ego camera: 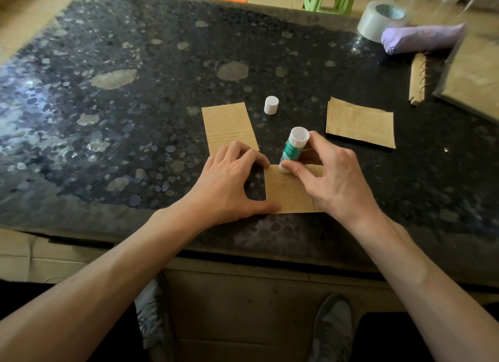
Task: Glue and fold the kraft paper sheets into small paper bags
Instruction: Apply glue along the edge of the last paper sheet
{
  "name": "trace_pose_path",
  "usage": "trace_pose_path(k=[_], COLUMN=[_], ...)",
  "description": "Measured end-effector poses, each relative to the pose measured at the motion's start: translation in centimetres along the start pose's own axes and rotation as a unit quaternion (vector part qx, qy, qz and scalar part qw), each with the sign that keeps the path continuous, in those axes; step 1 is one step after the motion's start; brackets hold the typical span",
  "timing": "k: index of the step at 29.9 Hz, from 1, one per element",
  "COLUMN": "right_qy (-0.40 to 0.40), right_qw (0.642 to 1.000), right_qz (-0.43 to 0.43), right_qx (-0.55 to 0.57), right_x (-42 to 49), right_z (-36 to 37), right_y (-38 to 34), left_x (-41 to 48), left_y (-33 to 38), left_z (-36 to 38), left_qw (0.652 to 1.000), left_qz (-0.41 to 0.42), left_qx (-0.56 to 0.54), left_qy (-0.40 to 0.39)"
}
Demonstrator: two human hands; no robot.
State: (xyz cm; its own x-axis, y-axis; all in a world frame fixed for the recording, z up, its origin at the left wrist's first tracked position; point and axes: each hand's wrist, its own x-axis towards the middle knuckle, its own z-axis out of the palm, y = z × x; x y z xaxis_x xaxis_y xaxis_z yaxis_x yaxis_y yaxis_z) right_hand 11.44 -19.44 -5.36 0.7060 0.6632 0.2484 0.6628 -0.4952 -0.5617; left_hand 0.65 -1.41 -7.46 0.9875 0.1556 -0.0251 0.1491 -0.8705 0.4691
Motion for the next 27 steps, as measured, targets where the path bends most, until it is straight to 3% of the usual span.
trace_pose_path(k=[8,27], right_qy=[-0.025,0.006], right_qw=[1.0,1.0], right_qz=[0.012,0.016], right_qx=[0.006,-0.013], right_x=[0.1,-0.5], right_z=[-0.3,-0.5], right_y=[0.2,1.1], left_x=[0.0,-0.1], left_y=[0.0,0.3], left_z=[0.0,-0.3], left_qw=[1.0,1.0], left_qz=[-0.001,-0.008], left_qx=[-0.002,0.001], left_qy=[-0.003,-0.011])
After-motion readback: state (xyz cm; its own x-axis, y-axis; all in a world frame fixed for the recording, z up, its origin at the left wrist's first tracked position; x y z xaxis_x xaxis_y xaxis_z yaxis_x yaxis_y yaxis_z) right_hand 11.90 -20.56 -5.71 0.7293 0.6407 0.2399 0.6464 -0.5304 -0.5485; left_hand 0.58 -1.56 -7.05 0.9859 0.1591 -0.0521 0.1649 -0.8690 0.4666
